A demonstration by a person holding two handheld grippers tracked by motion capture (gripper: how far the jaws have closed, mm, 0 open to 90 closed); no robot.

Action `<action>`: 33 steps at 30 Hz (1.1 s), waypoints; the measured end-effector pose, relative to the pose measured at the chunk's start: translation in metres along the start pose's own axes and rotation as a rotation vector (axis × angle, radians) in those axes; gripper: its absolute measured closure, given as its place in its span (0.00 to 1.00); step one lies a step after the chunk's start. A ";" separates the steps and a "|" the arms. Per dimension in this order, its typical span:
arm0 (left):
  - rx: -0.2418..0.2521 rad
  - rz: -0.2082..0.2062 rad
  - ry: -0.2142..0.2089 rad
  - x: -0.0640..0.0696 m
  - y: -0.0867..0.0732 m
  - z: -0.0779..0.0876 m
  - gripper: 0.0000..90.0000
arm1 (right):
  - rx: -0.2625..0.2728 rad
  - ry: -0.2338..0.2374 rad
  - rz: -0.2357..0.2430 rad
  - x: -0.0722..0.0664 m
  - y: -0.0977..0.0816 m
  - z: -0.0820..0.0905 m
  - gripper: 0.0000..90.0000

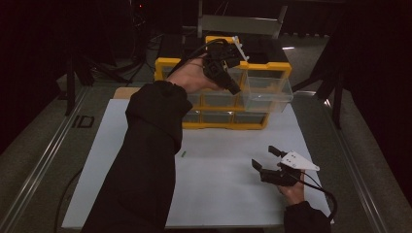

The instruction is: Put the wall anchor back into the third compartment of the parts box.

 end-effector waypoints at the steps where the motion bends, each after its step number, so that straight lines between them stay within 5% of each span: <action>1: 0.001 0.001 -0.003 0.000 0.001 0.000 0.94 | 0.000 0.000 0.000 0.000 0.000 0.000 0.17; 16: -0.013 -0.026 0.004 0.001 0.020 0.008 0.94 | 0.003 0.004 -0.001 0.001 0.000 0.001 0.17; 33: -0.008 -0.049 -0.004 0.000 0.048 -0.005 0.94 | 0.013 0.012 -0.008 0.000 0.002 0.002 0.17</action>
Point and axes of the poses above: each handheld gripper's, and its own axes: z roughly backward along the jaws, y roughly out of its top, x roughly to its right, the point moved 8 cm from there along -z, roughly forward along the jaws, and after that the axes turned 11 degrees about -x, right-handed, at the moved point
